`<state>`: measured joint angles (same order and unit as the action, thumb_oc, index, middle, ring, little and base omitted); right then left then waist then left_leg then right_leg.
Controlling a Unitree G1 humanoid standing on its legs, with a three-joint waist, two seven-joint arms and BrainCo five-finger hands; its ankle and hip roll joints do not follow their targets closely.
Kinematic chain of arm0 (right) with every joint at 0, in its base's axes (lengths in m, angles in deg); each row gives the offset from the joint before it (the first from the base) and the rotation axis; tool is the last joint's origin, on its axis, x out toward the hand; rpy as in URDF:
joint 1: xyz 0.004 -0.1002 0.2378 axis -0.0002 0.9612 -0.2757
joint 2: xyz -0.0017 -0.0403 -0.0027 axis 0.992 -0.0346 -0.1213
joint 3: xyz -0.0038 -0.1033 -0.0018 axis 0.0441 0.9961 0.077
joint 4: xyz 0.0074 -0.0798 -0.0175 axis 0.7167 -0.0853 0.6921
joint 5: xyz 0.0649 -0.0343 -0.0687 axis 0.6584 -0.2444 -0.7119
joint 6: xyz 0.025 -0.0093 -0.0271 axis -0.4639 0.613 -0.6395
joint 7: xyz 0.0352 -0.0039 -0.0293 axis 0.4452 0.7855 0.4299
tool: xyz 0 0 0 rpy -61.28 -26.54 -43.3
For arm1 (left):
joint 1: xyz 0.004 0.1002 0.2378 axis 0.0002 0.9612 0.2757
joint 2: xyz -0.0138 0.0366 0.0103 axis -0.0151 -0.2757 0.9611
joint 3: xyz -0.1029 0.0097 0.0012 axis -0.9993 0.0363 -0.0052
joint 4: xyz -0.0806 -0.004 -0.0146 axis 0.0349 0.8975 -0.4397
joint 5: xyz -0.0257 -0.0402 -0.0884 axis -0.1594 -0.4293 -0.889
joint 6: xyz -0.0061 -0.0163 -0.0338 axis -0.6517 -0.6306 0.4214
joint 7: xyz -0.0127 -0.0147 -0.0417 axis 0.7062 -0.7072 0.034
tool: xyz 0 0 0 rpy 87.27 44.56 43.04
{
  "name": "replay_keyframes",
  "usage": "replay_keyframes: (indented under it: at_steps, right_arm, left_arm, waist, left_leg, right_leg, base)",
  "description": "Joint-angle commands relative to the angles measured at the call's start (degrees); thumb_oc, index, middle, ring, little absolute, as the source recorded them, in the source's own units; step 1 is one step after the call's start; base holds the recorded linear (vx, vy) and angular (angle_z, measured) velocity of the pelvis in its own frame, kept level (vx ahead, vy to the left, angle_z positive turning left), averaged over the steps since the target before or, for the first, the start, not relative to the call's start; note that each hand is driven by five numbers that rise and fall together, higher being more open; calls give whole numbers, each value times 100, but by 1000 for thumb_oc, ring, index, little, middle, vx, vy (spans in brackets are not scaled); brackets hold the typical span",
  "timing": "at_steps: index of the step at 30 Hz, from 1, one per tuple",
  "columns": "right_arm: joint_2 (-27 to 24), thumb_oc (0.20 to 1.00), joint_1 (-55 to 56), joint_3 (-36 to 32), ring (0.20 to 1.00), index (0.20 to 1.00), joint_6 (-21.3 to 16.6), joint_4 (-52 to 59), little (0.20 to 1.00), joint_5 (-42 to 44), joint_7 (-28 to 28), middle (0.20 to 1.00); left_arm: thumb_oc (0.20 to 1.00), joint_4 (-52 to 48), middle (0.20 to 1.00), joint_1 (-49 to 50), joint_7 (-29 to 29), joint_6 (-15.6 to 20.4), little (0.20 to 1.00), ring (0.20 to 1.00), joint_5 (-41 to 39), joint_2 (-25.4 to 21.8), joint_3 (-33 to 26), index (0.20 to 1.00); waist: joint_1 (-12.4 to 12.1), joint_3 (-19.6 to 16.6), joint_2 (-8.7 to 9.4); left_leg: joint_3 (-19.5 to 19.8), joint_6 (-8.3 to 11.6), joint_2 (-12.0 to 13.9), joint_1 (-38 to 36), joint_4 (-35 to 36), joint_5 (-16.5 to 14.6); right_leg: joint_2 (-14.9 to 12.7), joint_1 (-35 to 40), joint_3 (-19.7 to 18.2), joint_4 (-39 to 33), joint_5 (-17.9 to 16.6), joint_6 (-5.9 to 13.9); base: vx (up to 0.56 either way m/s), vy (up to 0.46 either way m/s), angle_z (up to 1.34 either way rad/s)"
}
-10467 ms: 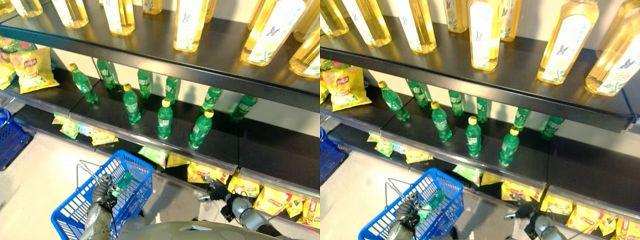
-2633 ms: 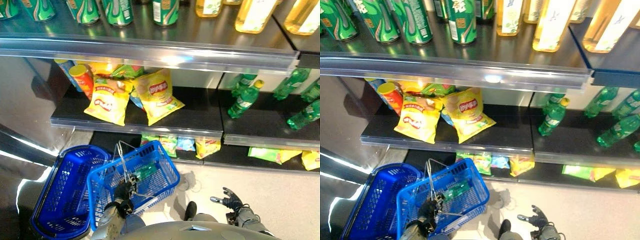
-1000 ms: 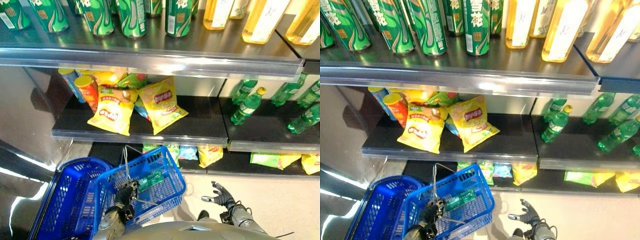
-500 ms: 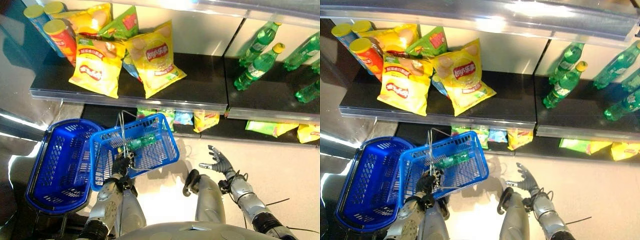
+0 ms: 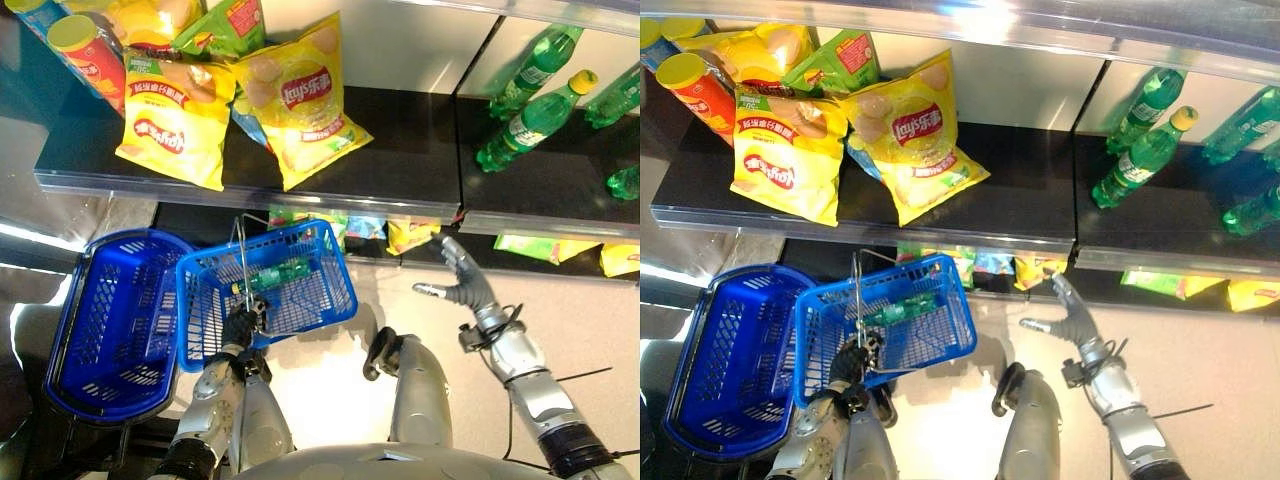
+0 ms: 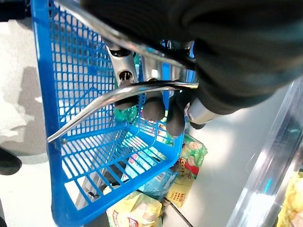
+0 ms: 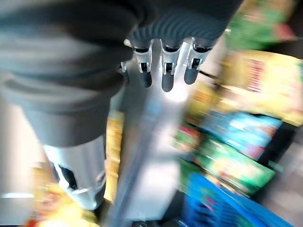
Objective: Pick up the snacks into the basket
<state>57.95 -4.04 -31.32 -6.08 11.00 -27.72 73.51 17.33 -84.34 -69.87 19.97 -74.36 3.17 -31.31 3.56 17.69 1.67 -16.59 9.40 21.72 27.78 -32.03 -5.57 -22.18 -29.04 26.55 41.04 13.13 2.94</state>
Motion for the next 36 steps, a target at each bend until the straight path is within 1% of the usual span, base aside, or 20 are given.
replay_keyframes:
  at_steps: [1,6,10,13,16,18,19,21,22,23,24,28,29,30,31,32,33,34,35,36]
  right_arm:
    - [-127,1000,-77,-137,1000,1000,-392,306,1000,166,-99,1000]
    - [-226,1000,-665,-342,1000,1000,-362,427,1000,-57,-444,1000]
    - [-280,1000,-1041,-359,1000,1000,-308,348,1000,-160,-618,1000]
    - [-411,1000,-1654,-293,1000,1000,-106,18,1000,-392,-868,1000]
    - [-437,1000,-2053,-161,1000,1000,15,-256,1000,-430,-947,1000]
    - [-473,1000,-2612,54,1000,1000,226,-745,1000,-462,-1025,1000]
    - [-472,1000,-2638,67,1000,1000,220,-766,1000,-461,-1028,1000]
    - [-482,1000,-3111,250,1000,1000,360,-1228,1000,-448,-1127,1000]
    - [-512,1000,-3783,375,1000,1000,467,-1841,1000,-351,-1232,1000]
    - [-511,1000,-3791,380,1000,1000,464,-1847,1000,-350,-1232,1000]
    - [-558,1000,-4421,556,1000,1000,613,-2417,1000,-230,-1235,1000]
    - [-607,1000,-5691,883,1000,1000,769,-3846,1000,139,-1214,1000]
    - [-604,1000,-5728,902,1000,1000,754,-3881,1000,149,-1210,1000]
    - [-555,1000,-6265,1060,1000,1000,837,-4646,1000,309,-1140,1000]
    - [-548,1000,-6299,1076,1000,1000,821,-4682,1000,319,-1134,1000]
    - [-437,1000,-6756,1251,1000,1000,879,-5490,1000,418,-1057,1000]
    - [-362,1000,-6924,1278,1000,1000,910,-5809,1000,477,-1000,1000]
    - [-355,1000,-6960,1291,1000,1000,891,-5848,1000,486,-990,1000]
    - [-264,1000,-7269,1394,1000,1000,928,-6416,1000,516,-903,1000]
    - [-243,1000,-7387,1421,1000,1000,951,-6610,1000,510,-886,1000]
  left_arm:
    - [200,-914,200,201,-43,772,200,200,-317,-262,-199,200]
    - [200,-975,200,238,-112,733,200,200,-353,-319,-101,200]
    - [200,-1039,200,242,-113,716,200,200,-391,-336,-82,200]
    - [200,-1110,200,250,-125,677,200,200,-441,-374,-41,200]
    - [200,-1181,200,239,-134,637,200,200,-463,-402,11,200]
    - [200,-1274,200,253,-150,598,200,200,-530,-440,92,200]
    - [200,-1275,200,248,-150,598,200,200,-531,-438,83,200]
    - [200,-1403,200,265,-136,593,200,200,-586,-496,131,200]
    - [200,-1591,200,298,-150,575,200,200,-581,-567,158,200]
    - [200,-1592,200,297,-149,574,200,200,-581,-566,155,200]
    - [200,-1805,200,391,-178,550,200,200,-681,-614,176,200]
    - [200,-2408,200,612,-291,488,200,200,-888,-752,169,200]
    - [200,-2421,200,613,-289,480,200,200,-890,-747,157,200]
    - [200,-2793,200,741,-370,458,200,200,-979,-819,176,200]
    - [200,-2807,200,745,-368,451,200,200,-981,-817,163,200]
    - [200,-3098,200,786,-464,420,200,200,-1050,-899,241,200]
    - [200,-3215,200,780,-499,410,200,200,-1052,-953,283,200]
    - [200,-3224,200,779,-496,405,200,200,-1053,-952,271,200]
    - [200,-3484,200,765,-548,393,200,200,-1090,-1021,343,200]
    - [200,-3567,200,752,-580,393,200,200,-1123,-1041,393,200]
  waist:
    - [-109,-200,18]
    - [-201,-207,4]
    - [-265,-194,5]
    - [-388,-159,7]
    - [-456,-127,16]
    - [-563,-100,19]
    - [-556,-92,20]
    - [-643,-89,22]
    - [-716,-46,10]
    - [-714,-42,10]
    - [-800,-32,10]
    - [-936,38,3]
    - [-928,48,-1]
    - [-993,79,-6]
    - [-985,87,-6]
    - [-1018,129,-17]
    - [-1038,134,-25]
    - [-1029,142,-26]
    - [-1058,164,-43]
    - [-1075,166,-43]
  left_leg:
    - [-30,-348,-51,97,-545,-411]
    - [-2,-337,-58,121,-508,-399]
    - [2,-337,-81,133,-481,-378]
    - [22,-342,-104,142,-456,-369]
    - [41,-348,-122,143,-453,-371]
    - [51,-355,-136,135,-433,-360]
    - [50,-355,-136,135,-433,-361]
    - [63,-353,-146,145,-434,-356]
    - [71,-355,-149,147,-447,-362]
    - [71,-355,-149,145,-447,-363]
    - [73,-359,-152,153,-459,-366]
    - [82,-356,-150,155,-486,-369]
    - [82,-356,-148,154,-487,-370]
    - [94,-351,-157,145,-481,-364]
    - [93,-351,-156,143,-481,-365]
    - [111,-342,-164,156,-484,-359]
    - [126,-337,-168,172,-495,-356]
    - [129,-336,-167,176,-500,-358]
    - [157,-330,-179,202,-500,-345]
    - [168,-330,-185,210,-504,-343]
  right_leg:
    - [-121,239,-87,-300,-506,609]
    - [-142,266,-34,-330,-503,617]
    - [-150,285,-13,-363,-536,631]
    - [-179,306,24,-354,-546,636]
    - [-189,337,51,-370,-557,638]
    - [-209,360,70,-361,-573,632]
    - [-209,360,68,-360,-573,632]
    - [-220,378,87,-357,-582,631]
    - [-227,390,91,-348,-591,630]
    - [-228,391,91,-348,-590,630]
    - [-227,396,93,-332,-610,623]
    - [-218,430,124,-318,-617,608]
    - [-216,431,124,-319,-618,607]
    - [-208,441,129,-321,-637,606]
    - [-207,442,128,-321,-637,606]
    - [-189,457,125,-322,-642,597]
    - [-184,452,120,-311,-640,601]
    - [-184,451,122,-309,-639,601]
    - [-164,455,133,-308,-629,597]
    - [-160,451,140,-298,-625,596]
  base:
    - [0,0,0]
    - [10,-4,2]
    - [11,-2,5]
    - [6,-2,3]
    - [6,-12,5]
    - [0,-5,7]
    - [-1,-5,7]
    - [-12,-3,6]
    - [-20,3,5]
    - [-29,12,5]
    - [-22,8,5]
    - [-15,5,1]
    - [0,0,0]
    - [0,0,0]
    - [-46,-7,3]
    - [-39,-9,4]
    - [-39,-9,10]
    - [-31,-3,16]
    - [-26,-3,15]
    - [-30,-2,16]
